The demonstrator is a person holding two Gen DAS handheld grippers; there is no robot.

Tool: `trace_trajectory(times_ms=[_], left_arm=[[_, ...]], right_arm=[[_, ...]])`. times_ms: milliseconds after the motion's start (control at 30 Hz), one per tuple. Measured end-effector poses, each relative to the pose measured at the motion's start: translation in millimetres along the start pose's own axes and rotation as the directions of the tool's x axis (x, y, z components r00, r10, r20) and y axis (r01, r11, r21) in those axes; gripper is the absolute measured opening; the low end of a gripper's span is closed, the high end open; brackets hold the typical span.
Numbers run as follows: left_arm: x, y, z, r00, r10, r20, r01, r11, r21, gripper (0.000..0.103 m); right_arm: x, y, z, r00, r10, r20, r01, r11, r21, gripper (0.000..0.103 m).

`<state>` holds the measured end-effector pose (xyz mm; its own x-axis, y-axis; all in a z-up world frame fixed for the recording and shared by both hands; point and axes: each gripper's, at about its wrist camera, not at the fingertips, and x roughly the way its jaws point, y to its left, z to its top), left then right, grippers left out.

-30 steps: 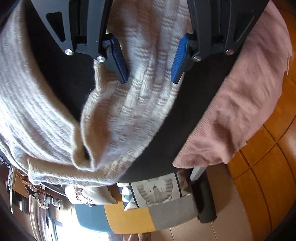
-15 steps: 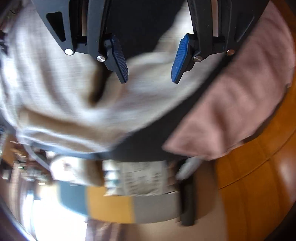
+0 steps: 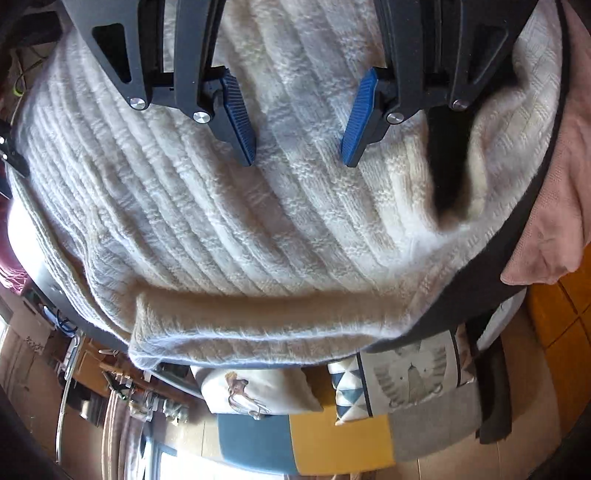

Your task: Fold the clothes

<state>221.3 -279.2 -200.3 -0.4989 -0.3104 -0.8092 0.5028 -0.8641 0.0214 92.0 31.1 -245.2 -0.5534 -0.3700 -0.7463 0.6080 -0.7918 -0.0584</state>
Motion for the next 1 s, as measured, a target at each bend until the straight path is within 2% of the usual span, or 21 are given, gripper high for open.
trace_trajectory(times_ms=[33, 100, 133, 167, 200, 233, 300, 333, 500, 633, 667, 733, 800, 867, 1000], left_arm=[[0, -1, -2, 1.000, 0.007, 0.006, -0.008, 1.000, 0.023, 0.050], [0, -3, -7, 0.999, 0.025, 0.020, -0.027, 0.997, 0.075, 0.050], [0, -6, -8, 0.999, 0.037, 0.031, -0.040, 0.994, 0.101, 0.050], [0, -6, -9, 0.998, 0.043, 0.037, -0.047, 0.993, 0.111, 0.050], [0, -6, -11, 0.998, 0.045, 0.044, -0.050, 0.992, 0.118, 0.050], [-1, -5, -12, 0.998, 0.042, 0.051, -0.049, 0.991, 0.125, 0.050], [-1, -4, -13, 0.997, 0.031, 0.067, -0.041, 0.988, 0.150, 0.052], [-2, -3, -15, 0.997, 0.021, 0.076, -0.033, 0.987, 0.160, 0.052], [-7, 2, -19, 0.996, -0.020, 0.088, 0.005, 0.985, 0.171, 0.052], [-7, 7, -19, 0.995, -0.048, 0.089, 0.032, 0.983, 0.179, 0.052], [-8, 8, -20, 0.994, -0.056, 0.091, 0.039, 0.983, 0.180, 0.052], [-12, 10, -25, 0.993, -0.068, 0.098, 0.049, 0.981, 0.186, 0.052], [-16, 11, -31, 0.991, -0.074, 0.108, 0.053, 0.982, 0.180, 0.052], [-20, 11, -36, 0.990, -0.078, 0.117, 0.056, 0.982, 0.178, 0.052], [-22, 12, -38, 0.989, -0.087, 0.118, 0.065, 0.981, 0.182, 0.052]], right_arm=[[3, -2, 0, 1.000, 0.010, 0.001, -0.010, 1.000, -0.005, 0.094], [6, -4, 4, 0.999, 0.034, -0.002, -0.034, 0.999, -0.010, 0.077], [6, -5, 7, 0.999, 0.037, -0.006, -0.037, 0.999, -0.011, 0.073], [6, -6, 10, 0.999, 0.040, -0.011, -0.040, 0.999, -0.016, 0.063], [7, -8, 14, 0.999, 0.038, -0.015, -0.038, 0.999, -0.022, 0.047], [7, -13, 18, 0.999, 0.033, -0.017, -0.033, 0.999, -0.017, 0.038], [7, -25, 27, 1.000, 0.022, -0.021, -0.022, 1.000, 0.003, 0.023], [7, -33, 31, 1.000, 0.004, -0.020, -0.003, 1.000, 0.014, 0.021], [12, -83, 58, 0.992, -0.123, 0.002, 0.123, 0.989, 0.078, 0.021], [23, -131, 88, 0.979, -0.205, 0.000, 0.201, 0.962, 0.187, 0.021], [27, -143, 95, 0.974, -0.226, -0.006, 0.222, 0.951, 0.216, 0.023], [36, -164, 105, 0.968, -0.250, -0.032, 0.249, 0.929, 0.274, 0.038], [40, -178, 112, 0.966, -0.255, -0.047, 0.256, 0.910, 0.325, 0.058], [42, -188, 117, 0.961, -0.271, -0.054, 0.272, 0.892, 0.362, 0.067], [36, -183, 121, 0.950, -0.312, -0.027, 0.300, 0.881, 0.367, 0.070]])
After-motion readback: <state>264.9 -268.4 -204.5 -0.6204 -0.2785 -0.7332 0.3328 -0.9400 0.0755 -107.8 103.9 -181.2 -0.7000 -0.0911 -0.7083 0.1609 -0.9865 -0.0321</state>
